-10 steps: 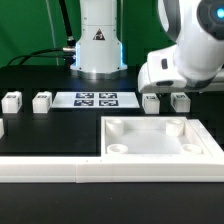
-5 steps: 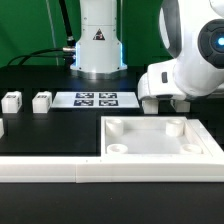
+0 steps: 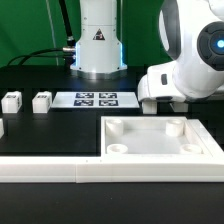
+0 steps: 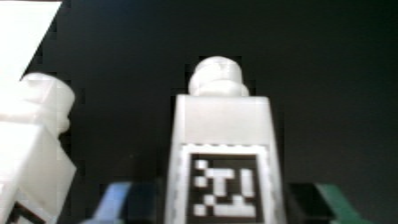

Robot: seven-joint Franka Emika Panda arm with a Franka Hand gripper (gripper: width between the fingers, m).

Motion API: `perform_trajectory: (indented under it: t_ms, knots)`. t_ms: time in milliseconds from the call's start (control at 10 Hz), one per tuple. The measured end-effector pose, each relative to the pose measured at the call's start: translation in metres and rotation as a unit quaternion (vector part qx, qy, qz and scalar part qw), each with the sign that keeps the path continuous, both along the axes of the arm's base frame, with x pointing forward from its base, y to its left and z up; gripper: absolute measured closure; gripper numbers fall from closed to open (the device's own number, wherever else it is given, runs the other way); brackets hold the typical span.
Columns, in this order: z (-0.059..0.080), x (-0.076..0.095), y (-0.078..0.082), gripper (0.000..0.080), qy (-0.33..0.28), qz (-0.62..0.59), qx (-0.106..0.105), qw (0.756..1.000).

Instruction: Assemble square table

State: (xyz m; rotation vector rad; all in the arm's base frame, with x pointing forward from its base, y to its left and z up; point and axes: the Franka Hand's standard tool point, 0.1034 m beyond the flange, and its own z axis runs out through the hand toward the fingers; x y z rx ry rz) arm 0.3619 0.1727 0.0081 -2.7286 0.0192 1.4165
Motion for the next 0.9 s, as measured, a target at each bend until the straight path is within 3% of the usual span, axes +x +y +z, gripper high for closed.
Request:
perform_trajectory:
  t_ms: [500,900]
  knots:
    - [0.001,0.001,-0.001,0.0511,0.000,-0.001,0.000,1.000]
    - [0.053,0.026,-0.019,0.0509,-0.009,-0.013,0.003,1.000]
